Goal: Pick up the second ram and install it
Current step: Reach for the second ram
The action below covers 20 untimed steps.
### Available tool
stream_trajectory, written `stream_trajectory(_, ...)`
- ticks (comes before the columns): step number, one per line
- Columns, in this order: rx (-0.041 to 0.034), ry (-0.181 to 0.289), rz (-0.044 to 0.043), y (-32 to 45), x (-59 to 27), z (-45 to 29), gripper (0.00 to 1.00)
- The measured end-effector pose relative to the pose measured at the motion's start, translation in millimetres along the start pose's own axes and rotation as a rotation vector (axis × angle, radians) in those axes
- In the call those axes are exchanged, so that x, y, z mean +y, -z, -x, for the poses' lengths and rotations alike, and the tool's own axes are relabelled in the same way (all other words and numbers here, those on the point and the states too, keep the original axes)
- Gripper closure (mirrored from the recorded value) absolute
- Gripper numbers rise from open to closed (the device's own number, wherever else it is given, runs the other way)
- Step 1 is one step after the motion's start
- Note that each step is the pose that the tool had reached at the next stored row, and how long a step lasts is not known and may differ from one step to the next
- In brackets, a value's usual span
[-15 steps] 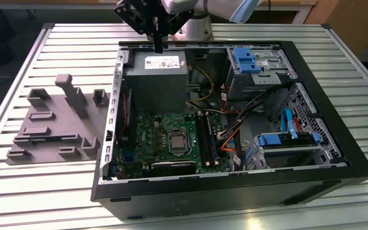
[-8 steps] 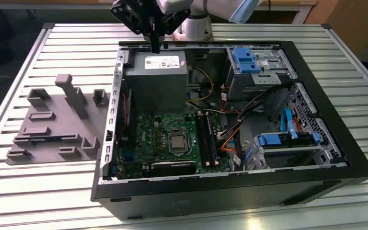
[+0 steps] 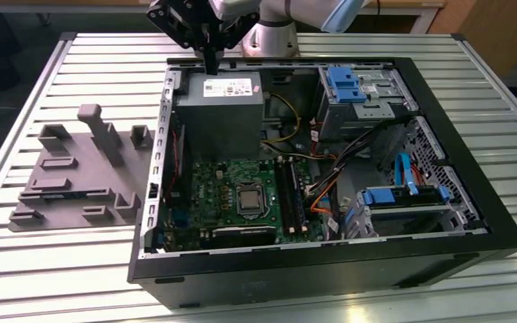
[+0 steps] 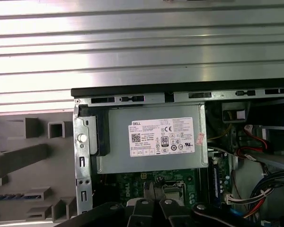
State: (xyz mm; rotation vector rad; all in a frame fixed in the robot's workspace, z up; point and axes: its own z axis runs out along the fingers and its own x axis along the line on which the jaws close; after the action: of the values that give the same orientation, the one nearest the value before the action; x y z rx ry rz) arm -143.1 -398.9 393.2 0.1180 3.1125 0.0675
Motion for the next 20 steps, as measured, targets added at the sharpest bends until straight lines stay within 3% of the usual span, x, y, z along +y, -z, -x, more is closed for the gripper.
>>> stream_trajectory(20,-0.0001,0.000,0.0001,0.4,-1.8,-23.3,0.89)
